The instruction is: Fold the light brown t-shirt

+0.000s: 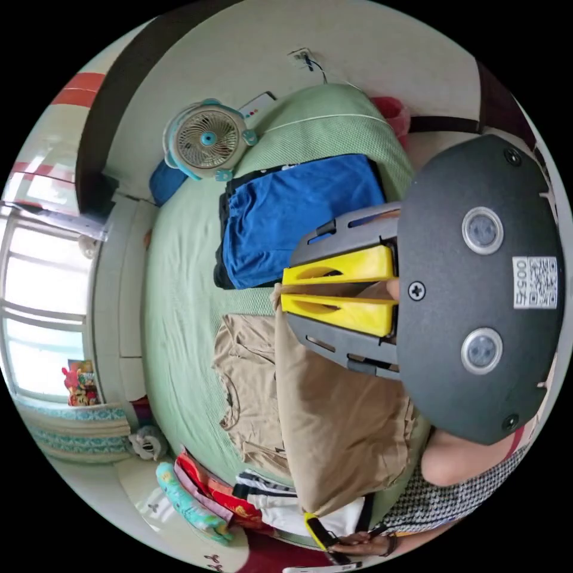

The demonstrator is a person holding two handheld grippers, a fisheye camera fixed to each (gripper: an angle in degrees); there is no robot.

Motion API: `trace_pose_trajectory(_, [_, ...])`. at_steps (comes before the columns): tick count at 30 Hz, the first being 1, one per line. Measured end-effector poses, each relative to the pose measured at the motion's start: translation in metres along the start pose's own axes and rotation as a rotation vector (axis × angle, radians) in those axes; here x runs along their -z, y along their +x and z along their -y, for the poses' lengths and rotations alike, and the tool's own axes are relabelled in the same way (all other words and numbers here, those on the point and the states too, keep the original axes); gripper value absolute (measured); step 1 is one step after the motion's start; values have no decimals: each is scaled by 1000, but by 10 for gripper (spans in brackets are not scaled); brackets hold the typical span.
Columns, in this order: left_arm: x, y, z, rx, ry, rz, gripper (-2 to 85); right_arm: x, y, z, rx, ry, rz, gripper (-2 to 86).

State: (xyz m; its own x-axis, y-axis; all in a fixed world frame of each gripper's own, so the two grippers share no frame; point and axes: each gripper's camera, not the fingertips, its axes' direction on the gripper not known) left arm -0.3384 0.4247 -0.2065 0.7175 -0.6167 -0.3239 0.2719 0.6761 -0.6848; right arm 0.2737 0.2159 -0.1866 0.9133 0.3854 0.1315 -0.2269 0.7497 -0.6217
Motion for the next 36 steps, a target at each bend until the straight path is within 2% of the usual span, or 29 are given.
trace_pose_trajectory(3, [3,-9,-20,-24,17,-20,50,1,7,-13,-38,7,54,12])
trace_pose_trajectory(8, [4,-19,-71,-115,-17,-39,70,5,24,-88,75,21,54,39])
trace_pose_trajectory(14, [4,-21,-107,-124,-64,-98,89,-1,48,-138,20,-36,118,52])
trace_pose_trajectory(25, [6,-34,-129,-45,-81,-87,100,-21,39,-128,-50,-63,182,72])
trace_pose_trajectory(28, [6,-39,-134,-34,-88,-84,99,-44,38,-116,-123,-128,145,63])
trace_pose_trajectory(31, [5,-47,-139,-17,-115,-53,96,-56,41,-113,-163,-155,122,16])
trace_pose_trajectory(36, [3,-61,-143,13,-110,-51,89,-34,48,-132,-128,-61,153,-13])
